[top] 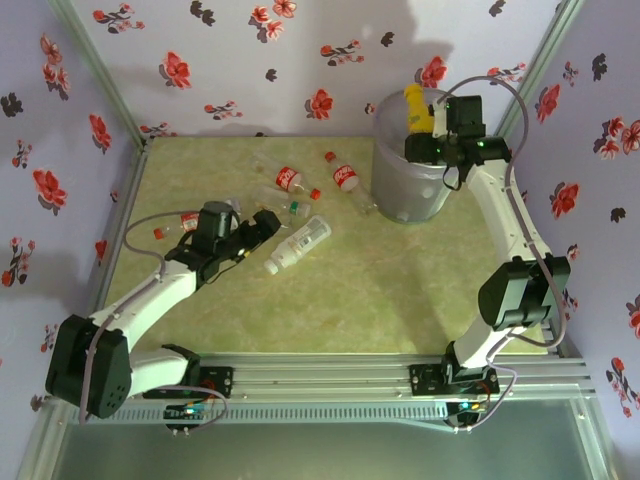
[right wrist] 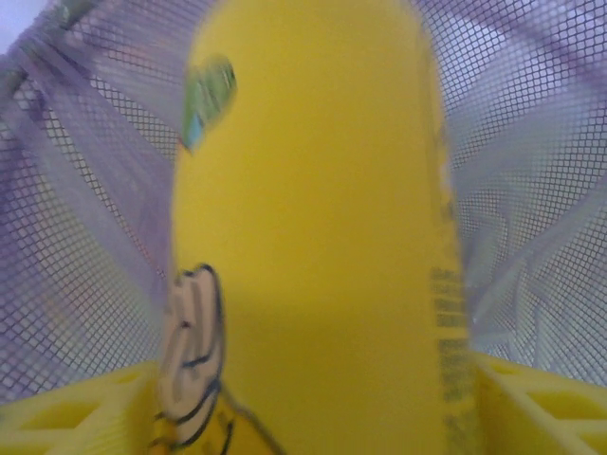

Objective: Put the plastic bottles in the bin

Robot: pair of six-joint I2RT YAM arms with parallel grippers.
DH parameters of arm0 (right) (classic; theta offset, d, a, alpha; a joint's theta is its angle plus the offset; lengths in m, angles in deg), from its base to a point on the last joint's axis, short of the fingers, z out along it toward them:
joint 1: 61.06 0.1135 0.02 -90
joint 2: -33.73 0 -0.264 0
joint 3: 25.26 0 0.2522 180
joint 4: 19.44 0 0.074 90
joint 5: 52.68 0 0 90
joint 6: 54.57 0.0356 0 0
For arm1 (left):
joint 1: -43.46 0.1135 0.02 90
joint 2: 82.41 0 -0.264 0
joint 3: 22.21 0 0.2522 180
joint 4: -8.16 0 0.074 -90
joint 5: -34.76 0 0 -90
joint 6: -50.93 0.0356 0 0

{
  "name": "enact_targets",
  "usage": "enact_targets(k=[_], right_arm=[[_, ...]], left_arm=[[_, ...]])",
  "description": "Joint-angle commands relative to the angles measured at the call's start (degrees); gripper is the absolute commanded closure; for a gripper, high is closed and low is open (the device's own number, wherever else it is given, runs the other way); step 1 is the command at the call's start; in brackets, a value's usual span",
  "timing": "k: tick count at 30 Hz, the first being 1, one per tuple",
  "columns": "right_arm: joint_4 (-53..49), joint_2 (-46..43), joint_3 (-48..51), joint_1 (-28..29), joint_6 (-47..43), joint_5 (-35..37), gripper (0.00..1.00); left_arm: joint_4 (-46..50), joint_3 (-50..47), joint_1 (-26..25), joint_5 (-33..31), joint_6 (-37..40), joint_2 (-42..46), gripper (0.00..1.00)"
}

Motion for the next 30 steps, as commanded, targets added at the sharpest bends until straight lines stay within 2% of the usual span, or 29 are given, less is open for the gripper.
enact_targets(k=[1, 7, 16, 24, 30], right_arm=[[-0.8, -1.5, -1.6, -0.4, -1.8, -0.3, 0.21], [-1.5, -0.6, -3.8, -0.5, -1.6, 0.2, 0.19], [-0.6, 2.1, -6.0, -0.5, 2.8, -0.9, 0.28], [-2.5, -2.9, -4.8, -0.5, 4.0, -1.4, 0.26], [-3.0, -10.9, 1.7, -0.5, 7.1, -3.0, 0.21]], left_arm=[[-0.5, -0.9, 0.2, -1.1, 1.6, -0.8, 0.04], [-0.6, -0.5, 0.2, -1.1, 1.9, -1.6, 0.04], [4.2, 1.8, 0.2, -3.7, 5.9, -2.8, 0.04], [12.9, 10.9, -1.4, -5.0, 18.3, -9.0, 0.05], [18.2, 17.1, -6.7, -8.7, 27.0, -13.8, 0.06]])
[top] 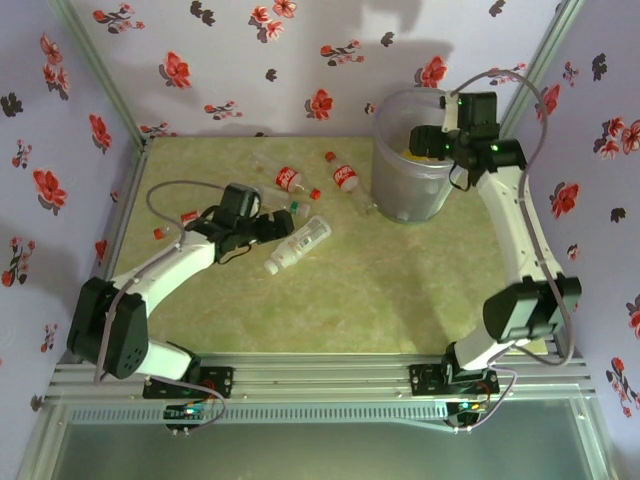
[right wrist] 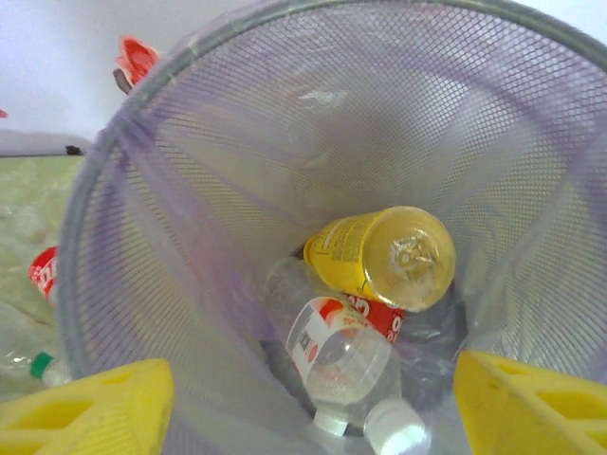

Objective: Put the plastic bottles in the bin

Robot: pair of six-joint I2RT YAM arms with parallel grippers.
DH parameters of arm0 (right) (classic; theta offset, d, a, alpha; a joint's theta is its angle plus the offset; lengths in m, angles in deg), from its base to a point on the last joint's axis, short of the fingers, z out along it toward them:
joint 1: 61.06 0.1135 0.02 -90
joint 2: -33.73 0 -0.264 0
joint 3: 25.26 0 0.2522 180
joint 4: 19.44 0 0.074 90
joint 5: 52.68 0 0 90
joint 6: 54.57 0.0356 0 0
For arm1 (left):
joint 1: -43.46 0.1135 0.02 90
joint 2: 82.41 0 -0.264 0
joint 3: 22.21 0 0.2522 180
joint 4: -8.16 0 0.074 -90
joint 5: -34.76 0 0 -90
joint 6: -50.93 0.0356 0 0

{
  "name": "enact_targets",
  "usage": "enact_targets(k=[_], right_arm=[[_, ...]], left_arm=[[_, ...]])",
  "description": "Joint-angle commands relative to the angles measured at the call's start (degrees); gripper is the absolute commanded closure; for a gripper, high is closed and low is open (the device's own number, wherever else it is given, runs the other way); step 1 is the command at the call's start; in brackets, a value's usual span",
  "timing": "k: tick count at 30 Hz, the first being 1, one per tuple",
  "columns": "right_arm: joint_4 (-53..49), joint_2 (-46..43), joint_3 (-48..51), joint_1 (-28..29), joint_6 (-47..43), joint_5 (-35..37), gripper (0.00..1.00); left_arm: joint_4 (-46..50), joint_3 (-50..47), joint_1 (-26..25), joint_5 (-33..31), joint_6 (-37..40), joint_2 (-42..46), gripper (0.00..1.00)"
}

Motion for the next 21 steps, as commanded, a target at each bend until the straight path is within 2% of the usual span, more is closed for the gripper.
enact_targets(k=[1, 10, 17, 21], right_arm=[[-1.1, -6.4, 3.7, -0.2, 3.8, -2.3, 0.20], [3.8, -21.7, 20.8, 0.7, 14.0, -8.8, 0.15], [3.5, -25.6, 27.2, 5.5, 17.4, -9.2, 0.14], [6.9, -26.2, 32.5, 8.6, 20.9, -9.3, 0.13]], left_arm=[[5.1, 2.5, -2.7, -3.4, 8.3, -1.6, 0.06], [8.7, 6.3, -7.7, -6.0, 15.5, -7.9, 0.09], [10.8, 9.2, -10.8, -9.7, 17.1, -13.2, 0.15], [11.3, 9.9, -12.1, -11.1, 16.9, -15.2, 0.21]])
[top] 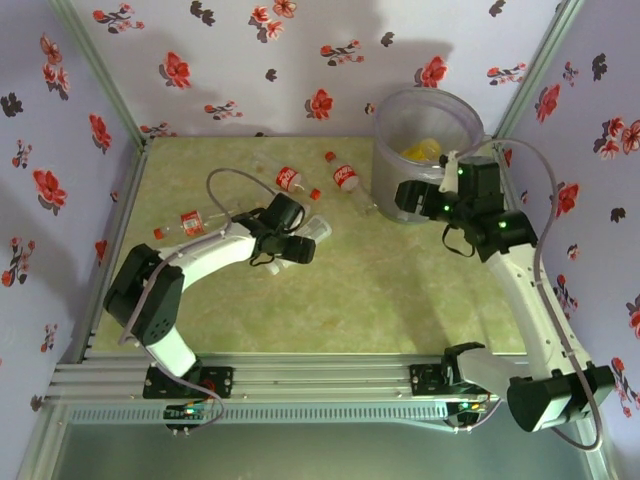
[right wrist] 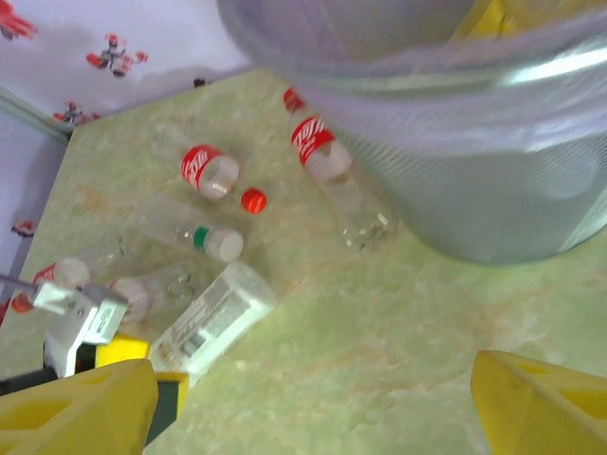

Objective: Put the plastic bottles in the bin

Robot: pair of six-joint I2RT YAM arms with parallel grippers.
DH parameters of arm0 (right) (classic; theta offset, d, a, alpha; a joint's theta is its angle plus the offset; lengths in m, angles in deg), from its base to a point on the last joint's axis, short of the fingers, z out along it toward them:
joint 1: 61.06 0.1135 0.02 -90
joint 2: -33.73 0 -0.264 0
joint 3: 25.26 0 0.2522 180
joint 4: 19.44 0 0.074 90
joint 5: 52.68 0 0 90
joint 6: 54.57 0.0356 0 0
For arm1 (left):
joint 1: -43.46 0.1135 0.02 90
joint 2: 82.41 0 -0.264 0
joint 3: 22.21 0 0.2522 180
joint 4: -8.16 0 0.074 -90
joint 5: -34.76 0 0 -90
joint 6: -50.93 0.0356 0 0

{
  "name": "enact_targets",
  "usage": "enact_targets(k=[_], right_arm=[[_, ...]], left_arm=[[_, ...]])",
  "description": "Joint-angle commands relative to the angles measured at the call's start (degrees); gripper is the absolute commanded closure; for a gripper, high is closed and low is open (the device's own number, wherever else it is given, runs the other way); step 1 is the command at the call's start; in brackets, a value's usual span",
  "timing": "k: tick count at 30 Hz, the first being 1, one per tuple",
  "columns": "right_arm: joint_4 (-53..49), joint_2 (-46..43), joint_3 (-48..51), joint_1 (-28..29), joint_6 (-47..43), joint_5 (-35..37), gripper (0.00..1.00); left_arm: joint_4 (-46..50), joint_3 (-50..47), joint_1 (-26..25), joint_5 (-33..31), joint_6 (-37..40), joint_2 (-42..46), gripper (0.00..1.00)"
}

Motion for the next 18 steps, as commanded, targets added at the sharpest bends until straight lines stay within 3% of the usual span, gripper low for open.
enact_targets(k=[1, 6, 9, 12, 18], right_arm=[[4.2, -0.7, 4.4, 2.4, 4.9, -1.0, 0.13], [9.0, -0.1, 11.0, 5.6, 8.7, -0.8, 0.13], [11.9, 0.3, 14.1, 6.4, 10.9, -1.8, 0.13], [14.6, 0.7, 16.7, 6.7, 12.5, -2.8, 0.12], [19.0, 2.8, 19.6, 6.7, 14.5, -4.3, 0.11]], left_arm=[[2.3, 1.8, -1.1, -2.4, 1.2, -1.8, 0.21], [2.3, 1.9, -1.8, -2.7, 0.5, -3.4, 0.24], [2.4, 1.9, -2.1, -2.6, 0.2, -4.2, 0.18], [2.4, 1.7, -2.3, -2.6, -0.5, -5.1, 0.17], [1.3, 1.9, -2.6, -2.7, -1.5, -5.8, 0.34]])
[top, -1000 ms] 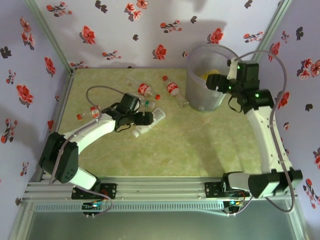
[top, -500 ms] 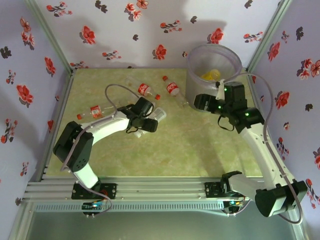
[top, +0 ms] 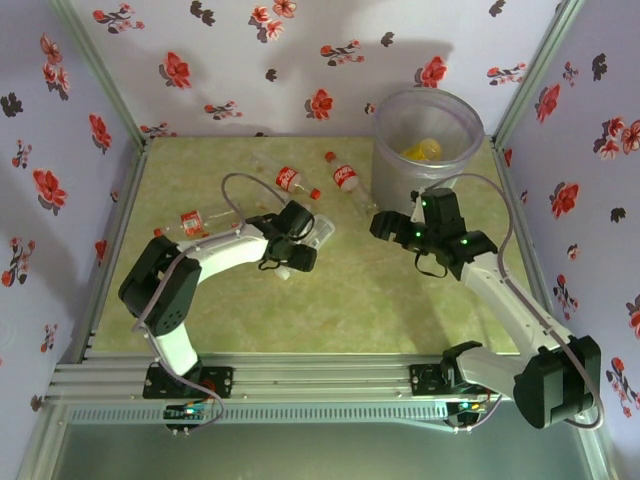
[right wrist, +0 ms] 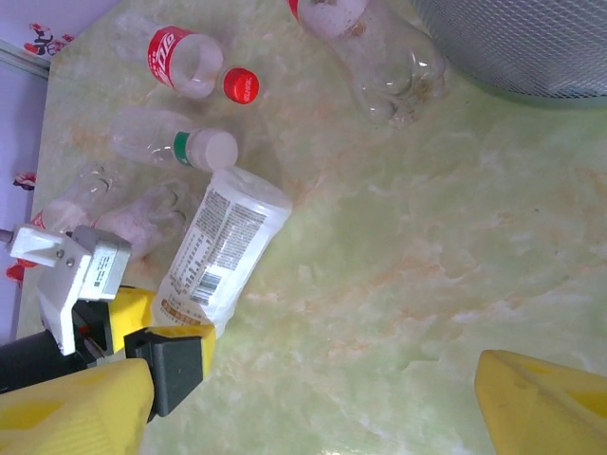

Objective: Put the plastic bottles in the bin

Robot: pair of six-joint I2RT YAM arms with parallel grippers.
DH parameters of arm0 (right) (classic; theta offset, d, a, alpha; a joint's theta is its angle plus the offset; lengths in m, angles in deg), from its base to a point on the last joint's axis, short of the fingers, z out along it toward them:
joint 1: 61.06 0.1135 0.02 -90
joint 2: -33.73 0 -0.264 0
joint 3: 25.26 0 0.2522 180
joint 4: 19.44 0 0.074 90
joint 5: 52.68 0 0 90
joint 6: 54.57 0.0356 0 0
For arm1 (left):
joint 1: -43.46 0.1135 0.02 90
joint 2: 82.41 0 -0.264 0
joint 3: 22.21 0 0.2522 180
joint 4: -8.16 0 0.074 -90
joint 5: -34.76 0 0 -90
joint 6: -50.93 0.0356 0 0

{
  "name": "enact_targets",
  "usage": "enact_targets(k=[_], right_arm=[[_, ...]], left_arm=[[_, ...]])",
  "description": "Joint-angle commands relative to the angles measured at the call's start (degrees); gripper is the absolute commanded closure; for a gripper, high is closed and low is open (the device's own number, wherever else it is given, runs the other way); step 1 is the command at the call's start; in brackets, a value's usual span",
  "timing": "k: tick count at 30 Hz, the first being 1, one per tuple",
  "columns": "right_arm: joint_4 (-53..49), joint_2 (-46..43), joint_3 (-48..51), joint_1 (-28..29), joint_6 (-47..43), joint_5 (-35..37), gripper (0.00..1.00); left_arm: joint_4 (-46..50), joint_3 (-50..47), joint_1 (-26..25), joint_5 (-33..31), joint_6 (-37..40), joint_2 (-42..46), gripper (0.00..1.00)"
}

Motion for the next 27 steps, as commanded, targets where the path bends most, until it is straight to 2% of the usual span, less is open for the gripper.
enact_targets(k=[1, 6, 14, 27], right_arm=[[5.8, 1.6, 1.7, 0.5, 2.9, -2.2, 0.11], [9.5, 4.1, 3.2, 1.0, 4.7, -3.9, 0.11], [9.7, 5.9, 0.7, 2.0, 5.2, -7.2, 0.08], [19.5, 12.5, -1.9, 8.7, 8.6, -11.1, 0.01]], left_arm=[[0.3, 1.4, -0.6, -1.1, -0.8, -1.2, 0.35], [0.4, 1.8, -0.6, -1.1, -1.6, -0.5, 0.37], [-0.4, 4.2, -0.7, 0.4, -1.8, 3.9, 0.39], [-4.8, 3.4, -0.7, 5.8, -2.9, 10.8, 0.40]])
